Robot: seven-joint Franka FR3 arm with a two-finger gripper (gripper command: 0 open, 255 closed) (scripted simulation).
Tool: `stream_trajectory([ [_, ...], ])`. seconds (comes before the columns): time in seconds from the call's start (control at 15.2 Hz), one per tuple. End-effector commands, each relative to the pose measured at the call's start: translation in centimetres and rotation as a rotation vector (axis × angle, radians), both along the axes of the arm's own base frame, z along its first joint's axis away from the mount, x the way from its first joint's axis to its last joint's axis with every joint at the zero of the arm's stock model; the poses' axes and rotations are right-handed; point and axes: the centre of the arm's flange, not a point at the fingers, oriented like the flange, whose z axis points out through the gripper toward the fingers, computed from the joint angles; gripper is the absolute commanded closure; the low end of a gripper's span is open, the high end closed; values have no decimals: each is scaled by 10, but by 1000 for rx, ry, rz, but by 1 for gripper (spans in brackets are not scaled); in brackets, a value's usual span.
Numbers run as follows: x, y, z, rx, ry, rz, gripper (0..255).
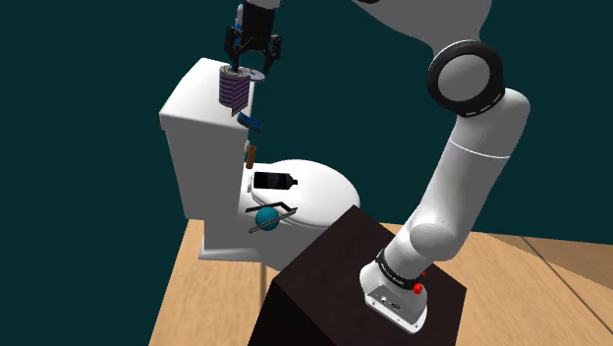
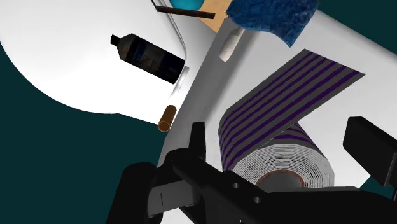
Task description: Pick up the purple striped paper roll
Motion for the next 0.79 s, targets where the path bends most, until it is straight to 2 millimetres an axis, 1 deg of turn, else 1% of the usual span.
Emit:
stream_trajectory([
  [0.0, 28, 8, -8, -11, 14, -12, 0],
  [0.07, 34, 9, -10, -14, 18, -15, 0],
  [0.53, 34, 9, -47, -14, 18, -15, 0],
  [0.66, 34, 9, -50, -14, 18, -15, 0],
  [0.73, 34, 10, -50, -14, 18, -15, 255],
])
